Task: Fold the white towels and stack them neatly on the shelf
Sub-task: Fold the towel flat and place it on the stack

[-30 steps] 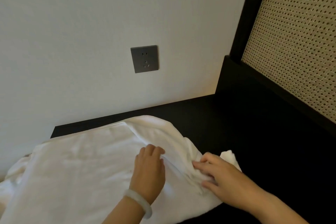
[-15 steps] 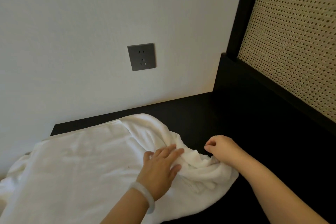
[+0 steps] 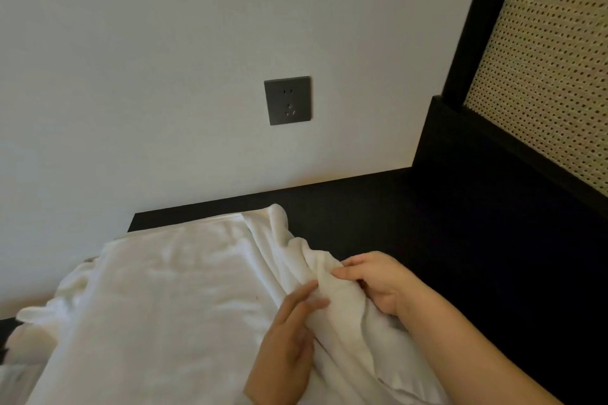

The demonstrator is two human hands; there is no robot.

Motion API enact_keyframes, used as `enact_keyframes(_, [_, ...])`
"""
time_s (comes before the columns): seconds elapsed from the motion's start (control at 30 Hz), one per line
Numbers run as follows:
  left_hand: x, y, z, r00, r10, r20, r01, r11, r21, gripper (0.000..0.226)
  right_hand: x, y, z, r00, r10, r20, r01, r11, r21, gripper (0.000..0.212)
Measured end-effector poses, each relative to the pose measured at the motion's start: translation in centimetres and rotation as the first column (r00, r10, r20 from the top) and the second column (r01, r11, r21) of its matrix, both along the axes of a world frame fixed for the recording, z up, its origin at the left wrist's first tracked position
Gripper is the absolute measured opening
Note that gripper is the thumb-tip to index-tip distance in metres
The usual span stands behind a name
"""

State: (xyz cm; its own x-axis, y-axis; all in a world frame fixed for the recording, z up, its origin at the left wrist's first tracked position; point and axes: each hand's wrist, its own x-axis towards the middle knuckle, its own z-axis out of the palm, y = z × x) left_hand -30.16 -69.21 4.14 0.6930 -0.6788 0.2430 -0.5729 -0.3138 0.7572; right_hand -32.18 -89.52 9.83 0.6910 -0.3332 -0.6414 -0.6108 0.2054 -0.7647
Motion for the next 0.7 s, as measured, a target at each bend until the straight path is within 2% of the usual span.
enact_keyframes(0.03, [0.3, 0.1, 0.2, 0.998, 0.041, -0.051, -0.044, 0.997, -0.066, 0.047, 0.0, 0.0, 0.7, 0.996, -0.030, 0.080, 0.036, 0.997, -0.070, 0.011])
enact_keyframes(0.1, [1.1, 0.0, 1.0, 0.964, 0.125, -0.236, -0.171, 0.967, -0.188, 0.039, 0.3, -0.2, 2.5, 0.968, -0.054, 0.247, 0.141, 0.926, -0.350, 0.008])
enact_keyframes(0.13, [1.6, -0.1, 1.5, 0.921, 0.162, -0.354, -0.248, 0.945, -0.214, 0.037, 0.3, -0.2, 3.5, 0.945, -0.020, 0.325, 0.199, 0.825, -0.528, 0.008])
enact_keyframes(0.2, [2.5, -0.3, 2.8, 0.824, 0.245, -0.511, -0.402, 0.889, -0.220, 0.031, -0.1, -0.2, 4.9, 0.873, 0.219, 0.435, 0.272, 0.522, -0.809, 0.010])
enact_keyframes(0.23, [3.0, -0.4, 3.4, 0.784, 0.282, -0.553, -0.462, 0.860, -0.217, 0.026, -0.5, 0.0, 4.5, 0.831, 0.390, 0.397, 0.242, 0.390, -0.888, 0.014])
enact_keyframes(0.27, [3.4, -0.5, 3.9, 0.757, 0.311, -0.575, -0.503, 0.839, -0.208, 0.022, -1.1, 0.3, 3.8, 0.784, 0.549, 0.291, 0.138, 0.303, -0.943, 0.020])
enact_keyframes(0.33, [3.9, -0.7, 4.8, 0.771, 0.371, -0.518, -0.514, 0.843, -0.161, 0.021, -2.5, 1.4, 1.2, 0.628, 0.778, 0.016, -0.232, 0.207, -0.950, 0.033])
enact_keyframes(0.37, [4.1, -0.8, 4.9, 0.805, 0.381, -0.455, -0.485, 0.864, -0.135, 0.024, -3.1, 1.7, -0.1, 0.537, 0.841, -0.065, -0.370, 0.166, -0.914, 0.035])
enact_keyframes(0.4, [4.2, -0.8, 5.0, 0.842, 0.371, -0.393, -0.443, 0.890, -0.110, 0.028, -3.7, 1.9, -1.0, 0.488, 0.866, -0.107, -0.454, 0.147, -0.879, 0.034])
enact_keyframes(0.43, [4.3, -0.9, 5.0, 0.874, 0.347, -0.340, -0.394, 0.916, -0.077, 0.033, -4.2, 1.9, -1.4, 0.492, 0.866, -0.089, -0.482, 0.186, -0.856, 0.033])
enact_keyframes(0.47, [4.4, -1.0, 4.9, 0.898, 0.322, -0.300, -0.346, 0.938, -0.029, 0.035, -4.6, 1.9, -1.2, 0.554, 0.832, -0.032, -0.481, 0.289, -0.828, 0.036])
enact_keyframes(0.5, [4.4, -1.0, 4.8, 0.913, 0.298, -0.280, -0.302, 0.953, 0.027, 0.036, -4.7, 2.0, -0.8, 0.656, 0.753, 0.042, -0.445, 0.431, -0.785, 0.042])
enact_keyframes(0.57, [4.3, -1.1, 4.4, 0.925, 0.251, -0.285, -0.220, 0.966, 0.138, 0.034, -4.6, 1.8, 0.0, 0.841, 0.502, 0.202, -0.246, 0.687, -0.683, 0.046])
enact_keyframes(0.63, [4.2, -1.3, 4.2, 0.929, 0.230, -0.289, -0.184, 0.966, 0.180, 0.035, -3.8, 1.8, 0.7, 0.943, 0.220, 0.251, -0.027, 0.799, -0.600, 0.035])
enact_keyframes(0.7, [4.2, -1.7, 4.5, 0.924, 0.253, -0.288, -0.203, 0.960, 0.191, 0.038, -2.4, 1.6, 1.1, 0.987, 0.050, 0.155, 0.039, 0.851, -0.524, 0.012])
